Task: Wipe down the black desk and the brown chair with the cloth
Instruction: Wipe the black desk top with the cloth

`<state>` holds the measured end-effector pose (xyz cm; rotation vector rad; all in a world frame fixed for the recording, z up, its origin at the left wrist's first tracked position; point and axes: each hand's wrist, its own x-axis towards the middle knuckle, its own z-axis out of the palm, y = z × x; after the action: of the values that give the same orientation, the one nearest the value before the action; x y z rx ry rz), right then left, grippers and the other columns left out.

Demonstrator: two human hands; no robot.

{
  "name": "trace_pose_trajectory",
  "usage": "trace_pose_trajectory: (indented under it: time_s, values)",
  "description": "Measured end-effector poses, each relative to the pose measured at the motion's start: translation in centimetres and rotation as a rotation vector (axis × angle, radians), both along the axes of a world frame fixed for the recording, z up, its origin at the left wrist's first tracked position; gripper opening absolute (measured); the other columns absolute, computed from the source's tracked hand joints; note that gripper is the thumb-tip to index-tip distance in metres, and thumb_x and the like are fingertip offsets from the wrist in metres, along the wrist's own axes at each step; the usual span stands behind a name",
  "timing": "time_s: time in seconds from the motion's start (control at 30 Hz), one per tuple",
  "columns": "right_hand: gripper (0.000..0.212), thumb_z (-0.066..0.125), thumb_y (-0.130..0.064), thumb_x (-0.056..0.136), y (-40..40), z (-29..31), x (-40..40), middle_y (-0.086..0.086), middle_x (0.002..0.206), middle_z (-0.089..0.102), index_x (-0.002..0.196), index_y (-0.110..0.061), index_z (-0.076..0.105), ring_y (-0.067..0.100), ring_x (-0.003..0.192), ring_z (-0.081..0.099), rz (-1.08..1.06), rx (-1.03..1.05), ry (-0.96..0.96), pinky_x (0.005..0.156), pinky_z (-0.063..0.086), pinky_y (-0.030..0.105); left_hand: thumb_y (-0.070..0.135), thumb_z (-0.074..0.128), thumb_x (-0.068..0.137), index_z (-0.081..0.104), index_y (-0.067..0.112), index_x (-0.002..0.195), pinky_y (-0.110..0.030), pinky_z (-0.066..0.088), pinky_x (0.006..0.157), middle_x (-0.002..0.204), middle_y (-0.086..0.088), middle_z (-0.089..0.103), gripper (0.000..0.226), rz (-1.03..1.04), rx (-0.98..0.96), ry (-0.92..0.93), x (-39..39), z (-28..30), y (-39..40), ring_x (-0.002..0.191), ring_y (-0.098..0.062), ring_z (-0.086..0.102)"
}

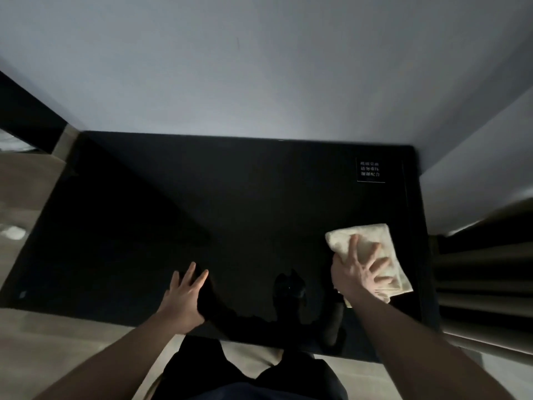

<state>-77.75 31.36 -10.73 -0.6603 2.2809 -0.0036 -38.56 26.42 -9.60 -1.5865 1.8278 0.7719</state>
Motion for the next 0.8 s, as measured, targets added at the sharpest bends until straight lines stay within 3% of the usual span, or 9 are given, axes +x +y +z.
trace_pose_trajectory:
  time_s: [0.1,0.17,0.23,0.37,0.57,0.8]
  values:
    - [0.071,0.03,-0.07,0.102,-1.8,0.4,7.9,-0.007,0.166,-0.041,0.146,-0.07,-0.026,0.052,0.154,-0.025,-0.009,-0.02,-0.039,0.112,0.008,0.085,0.034,0.084,0.085,-0.006,0.037,0.167,-0.063,0.02,0.127,0.172,0.005,-0.027,0.122,0.018,0.024,0.016,3.0,-0.1,-2.0,0.159,-0.043,-0.018]
    - [0.074,0.031,-0.068,0.103,-3.5,0.0,13.6,-0.007,0.163,-0.046,0.144,-0.07,-0.031,0.052,0.151,-0.033,0.016,-0.064,-0.079,0.112,0.002,0.086,0.035,0.085,0.084,-0.006,0.037,0.167,-0.063,0.019,0.127,0.172,0.004,-0.026,0.123,0.006,0.044,0.031,4.9,-0.1,-3.8,0.158,-0.043,-0.018]
    - [0.077,0.033,-0.064,0.103,-5.5,-0.4,19.3,-0.004,0.162,-0.048,0.145,-0.068,-0.031,0.051,0.147,-0.041,0.1,-0.1,-0.114,0.113,-0.006,0.084,0.035,0.085,0.084,-0.006,0.037,0.167,-0.063,0.019,0.127,0.173,0.004,-0.025,0.123,-0.015,0.043,0.064,6.8,-0.4,-5.4,0.158,-0.043,-0.018]
    - [0.078,0.038,-0.062,0.103,-8.2,-0.4,27.0,-0.009,0.16,-0.05,0.147,-0.069,-0.027,0.048,0.145,-0.045,0.173,-0.099,-0.145,0.113,-0.004,0.085,0.03,0.085,0.085,-0.007,0.041,0.166,-0.066,0.022,0.125,0.171,0.009,-0.03,0.124,-0.049,0.05,0.127,11.5,-1.0,-8.1,0.158,-0.04,-0.021]
    - [0.074,0.037,-0.048,0.101,-6.5,-0.3,24.7,-0.008,0.173,-0.026,0.16,-0.06,-0.007,0.032,0.159,-0.025,0.209,-0.061,-0.022,0.125,-0.009,0.067,0.023,0.084,0.084,-0.012,0.039,0.166,-0.072,0.013,0.122,0.167,0.012,-0.038,0.128,-0.253,0.061,0.169,17.9,-1.4,-9.8,0.157,-0.033,-0.029]
    - [0.069,0.039,-0.05,0.105,-3.8,0.3,20.6,-0.004,0.177,-0.014,0.165,-0.051,0.003,0.032,0.162,-0.014,-0.039,-0.018,0.0,0.126,0.0,0.065,0.03,0.084,0.085,-0.009,0.037,0.167,-0.07,0.011,0.125,0.17,0.007,-0.033,0.124,-0.329,0.08,0.125,20.3,-0.8,-11.1,0.158,-0.039,-0.023]
